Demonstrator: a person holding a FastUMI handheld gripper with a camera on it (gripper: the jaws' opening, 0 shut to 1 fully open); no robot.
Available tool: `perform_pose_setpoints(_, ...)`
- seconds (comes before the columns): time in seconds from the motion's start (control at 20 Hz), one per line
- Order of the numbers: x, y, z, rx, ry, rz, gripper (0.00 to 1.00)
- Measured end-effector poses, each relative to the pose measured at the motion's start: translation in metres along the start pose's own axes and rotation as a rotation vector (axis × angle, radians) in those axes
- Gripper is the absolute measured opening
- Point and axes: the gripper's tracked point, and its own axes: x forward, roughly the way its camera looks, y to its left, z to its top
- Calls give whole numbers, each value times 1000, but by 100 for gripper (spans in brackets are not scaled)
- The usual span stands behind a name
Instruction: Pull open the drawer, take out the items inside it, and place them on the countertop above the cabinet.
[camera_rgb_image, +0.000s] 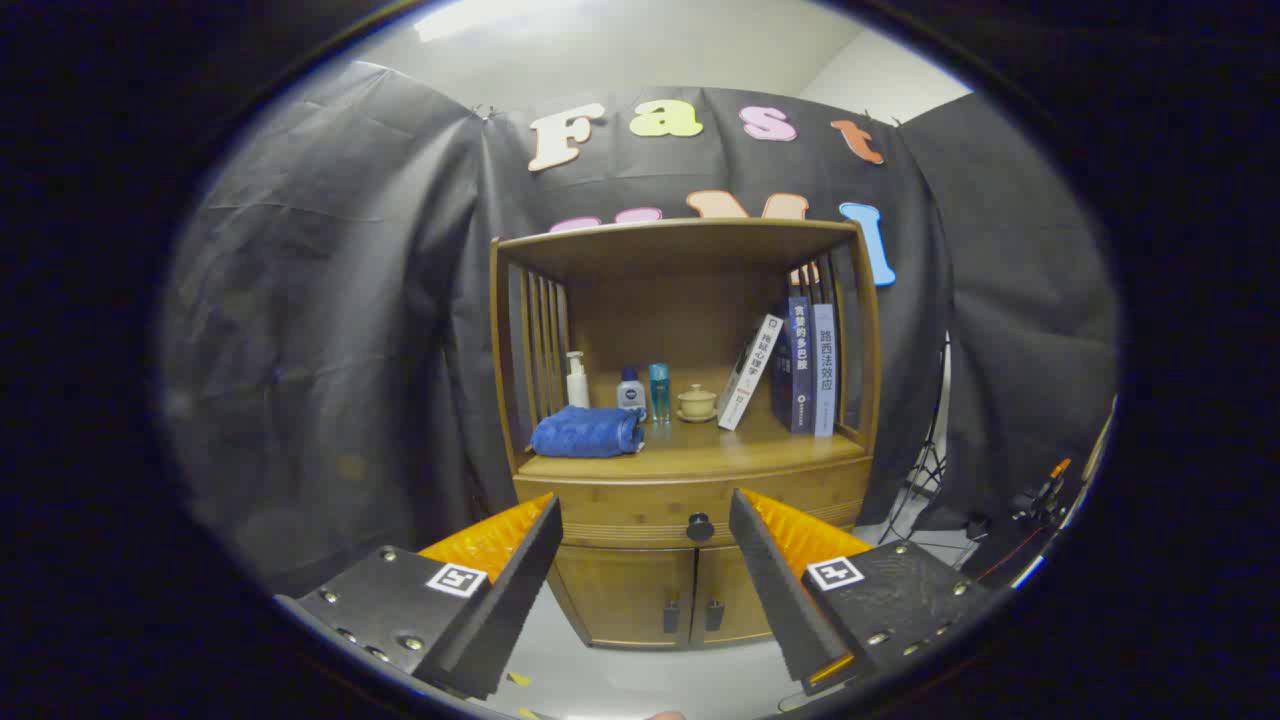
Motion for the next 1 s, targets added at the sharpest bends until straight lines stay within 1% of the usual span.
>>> perform_pose_setpoints(1.0,2,3,-10,-3,18,7,100)
